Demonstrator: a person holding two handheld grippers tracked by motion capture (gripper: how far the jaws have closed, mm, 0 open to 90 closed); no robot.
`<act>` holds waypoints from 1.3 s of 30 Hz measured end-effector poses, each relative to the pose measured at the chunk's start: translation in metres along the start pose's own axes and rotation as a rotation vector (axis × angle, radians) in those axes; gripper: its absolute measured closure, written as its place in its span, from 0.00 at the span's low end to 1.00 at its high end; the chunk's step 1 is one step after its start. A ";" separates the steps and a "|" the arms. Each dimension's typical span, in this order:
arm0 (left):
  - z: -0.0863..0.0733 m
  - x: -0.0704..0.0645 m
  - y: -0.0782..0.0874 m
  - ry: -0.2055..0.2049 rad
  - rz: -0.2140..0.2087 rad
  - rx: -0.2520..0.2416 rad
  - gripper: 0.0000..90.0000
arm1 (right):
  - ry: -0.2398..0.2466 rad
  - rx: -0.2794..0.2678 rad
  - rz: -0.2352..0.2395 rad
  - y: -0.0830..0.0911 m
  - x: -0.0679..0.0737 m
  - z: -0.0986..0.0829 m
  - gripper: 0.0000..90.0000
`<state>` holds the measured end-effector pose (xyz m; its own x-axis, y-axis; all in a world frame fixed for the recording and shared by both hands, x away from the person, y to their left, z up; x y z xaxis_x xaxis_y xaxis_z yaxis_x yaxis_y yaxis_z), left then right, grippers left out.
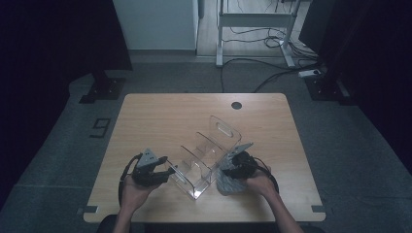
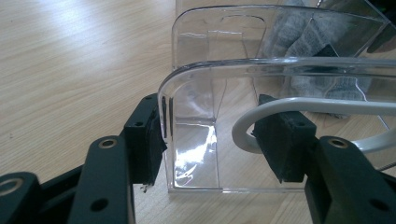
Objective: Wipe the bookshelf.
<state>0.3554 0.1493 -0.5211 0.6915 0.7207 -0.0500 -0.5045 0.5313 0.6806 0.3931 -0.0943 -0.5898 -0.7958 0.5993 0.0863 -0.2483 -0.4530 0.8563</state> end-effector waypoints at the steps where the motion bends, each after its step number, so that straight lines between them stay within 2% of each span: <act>1: 0.000 0.000 0.000 0.000 0.000 -0.001 0.49 | -0.004 0.011 -0.007 -0.003 -0.001 -0.002 0.67; 12: 0.000 0.001 0.000 0.010 0.005 -0.006 0.49 | -0.018 0.024 -0.029 -0.005 -0.001 -0.004 0.66; 17: 0.000 0.001 -0.001 0.013 0.006 -0.011 0.49 | -0.024 0.039 -0.053 0.008 -0.001 -0.014 0.66; 21: 0.000 0.001 -0.001 0.014 0.006 -0.010 0.49 | -0.034 0.035 -0.049 0.018 -0.002 -0.022 0.66; 28: 0.000 0.001 -0.001 0.017 0.006 -0.011 0.49 | -0.037 0.005 -0.022 0.038 0.001 -0.031 0.66; 33: 0.000 0.001 -0.001 0.017 0.004 -0.011 0.49 | -0.041 -0.040 0.004 0.051 0.010 -0.031 0.66; 36: 0.000 0.001 -0.001 0.018 0.006 -0.010 0.49 | -0.029 -0.061 0.029 0.057 0.019 -0.029 0.66; 37: 0.000 0.001 -0.001 0.018 0.006 -0.009 0.49 | -0.030 -0.070 0.043 0.058 0.022 -0.027 0.66; 38: 0.000 0.001 -0.001 0.018 0.006 -0.008 0.49 | -0.022 -0.088 0.081 0.059 0.030 -0.023 0.65; 39: 0.000 0.001 -0.001 0.018 0.006 -0.008 0.49 | -0.022 -0.088 0.081 0.059 0.030 -0.023 0.65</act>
<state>0.3567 0.1498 -0.5217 0.6792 0.7315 -0.0590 -0.5129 0.5307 0.6748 0.3419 -0.1184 -0.5483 -0.8034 0.5720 0.1655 -0.2316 -0.5562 0.7982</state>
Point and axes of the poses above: each handheld gripper's, and its own axes: y roughly backward along the jaws, z roughly out of its top, x roughly to its left, the point moved 9 cm from there along -y, roughly forward along the jaws, and after that the axes turned 7 degrees about x, right-handed, at the moved point
